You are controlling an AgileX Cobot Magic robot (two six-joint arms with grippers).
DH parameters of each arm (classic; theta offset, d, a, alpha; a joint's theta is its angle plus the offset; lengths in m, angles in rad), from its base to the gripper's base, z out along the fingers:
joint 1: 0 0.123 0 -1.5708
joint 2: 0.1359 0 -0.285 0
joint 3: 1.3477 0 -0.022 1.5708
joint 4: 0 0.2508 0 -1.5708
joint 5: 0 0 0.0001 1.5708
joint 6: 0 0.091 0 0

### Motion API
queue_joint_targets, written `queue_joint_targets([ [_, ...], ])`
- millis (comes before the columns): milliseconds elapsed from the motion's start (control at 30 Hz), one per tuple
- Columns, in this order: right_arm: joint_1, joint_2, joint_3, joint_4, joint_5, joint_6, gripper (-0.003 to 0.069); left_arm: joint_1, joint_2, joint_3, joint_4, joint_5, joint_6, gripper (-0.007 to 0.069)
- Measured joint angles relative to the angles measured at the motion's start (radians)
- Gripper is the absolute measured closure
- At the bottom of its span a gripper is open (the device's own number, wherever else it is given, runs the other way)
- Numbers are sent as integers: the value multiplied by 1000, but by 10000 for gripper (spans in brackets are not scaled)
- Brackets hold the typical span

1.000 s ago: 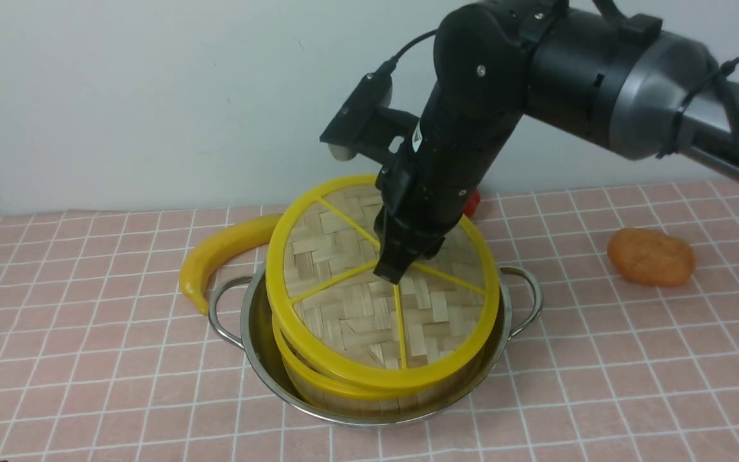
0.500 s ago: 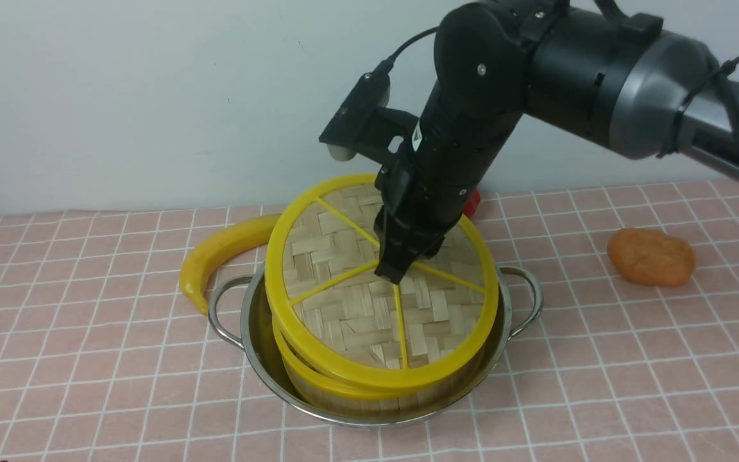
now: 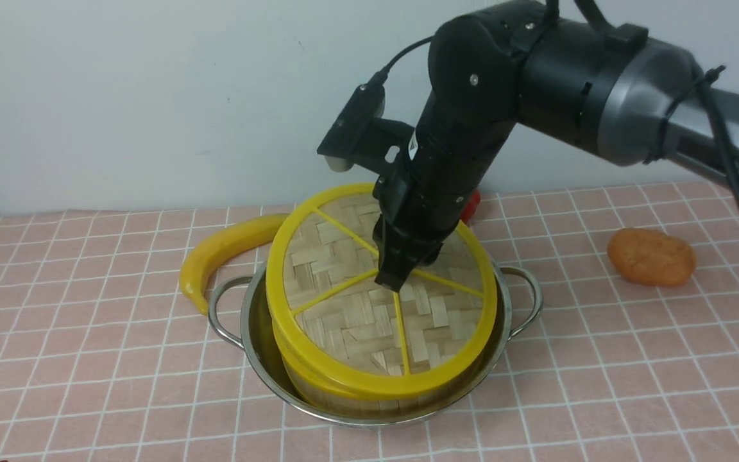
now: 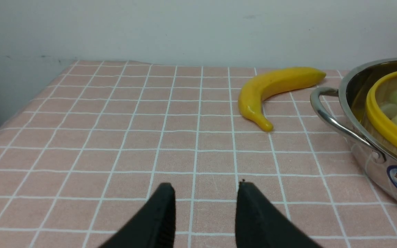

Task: Place the steamer in the pot on the pink tablecloth, and put the lid on the steamer.
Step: 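Place the bamboo steamer lid onto the steamer basket in the pot with the right gripper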

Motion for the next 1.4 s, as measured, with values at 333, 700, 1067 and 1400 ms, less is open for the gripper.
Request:
queue_joint_targets([
  [333,0,9,-1,7,-42,-21,515,0,0,0,0,0,0,382],
  [700,0,40,-1,10,-65,-35,515,0,0,0,0,0,0,382],
  [1067,0,37,-1,11,-61,-36,515,0,0,0,0,0,0,382],
  [1400,0,37,-1,11,-95,-43,515,0,0,0,0,0,0,382],
])
